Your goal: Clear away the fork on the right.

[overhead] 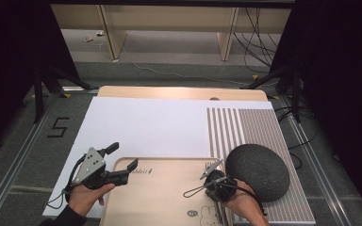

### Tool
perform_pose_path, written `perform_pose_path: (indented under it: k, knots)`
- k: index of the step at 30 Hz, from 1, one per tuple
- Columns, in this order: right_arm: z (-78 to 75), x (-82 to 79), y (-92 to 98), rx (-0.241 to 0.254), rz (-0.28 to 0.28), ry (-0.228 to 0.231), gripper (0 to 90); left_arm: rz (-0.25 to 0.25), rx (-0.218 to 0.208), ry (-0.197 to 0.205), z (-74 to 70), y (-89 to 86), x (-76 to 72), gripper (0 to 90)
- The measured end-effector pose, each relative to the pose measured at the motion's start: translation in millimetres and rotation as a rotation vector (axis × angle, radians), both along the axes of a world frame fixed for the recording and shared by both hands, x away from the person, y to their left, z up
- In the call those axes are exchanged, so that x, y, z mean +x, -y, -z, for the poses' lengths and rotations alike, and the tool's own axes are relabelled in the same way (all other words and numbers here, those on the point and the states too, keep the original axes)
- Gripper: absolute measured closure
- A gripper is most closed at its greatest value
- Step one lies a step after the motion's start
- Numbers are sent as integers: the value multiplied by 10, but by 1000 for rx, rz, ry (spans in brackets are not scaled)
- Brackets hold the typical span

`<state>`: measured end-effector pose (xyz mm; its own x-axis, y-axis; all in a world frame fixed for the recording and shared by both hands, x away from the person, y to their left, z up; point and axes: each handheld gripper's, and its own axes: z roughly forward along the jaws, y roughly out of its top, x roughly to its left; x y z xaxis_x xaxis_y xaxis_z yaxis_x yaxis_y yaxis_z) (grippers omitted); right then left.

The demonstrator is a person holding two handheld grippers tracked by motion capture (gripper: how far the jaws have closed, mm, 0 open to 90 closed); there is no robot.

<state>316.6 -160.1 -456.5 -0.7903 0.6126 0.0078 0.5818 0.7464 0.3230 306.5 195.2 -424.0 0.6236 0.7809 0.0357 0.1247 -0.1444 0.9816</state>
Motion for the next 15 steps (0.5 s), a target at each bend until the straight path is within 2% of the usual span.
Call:
perform_pose_path:
  k: [10, 12, 15]
  knots:
    - [-3, 9, 38, 3, 8, -6, 896, 1, 1, 1, -1, 1, -2, 156]
    - [-10, 13, 50, 9, 13, -3, 875, 1, 1, 1, -1, 0, -2, 156]
    - [-55, 32, 100, 46, 37, 3, 814, 1, 0, 1, -1, 0, -1, 156]
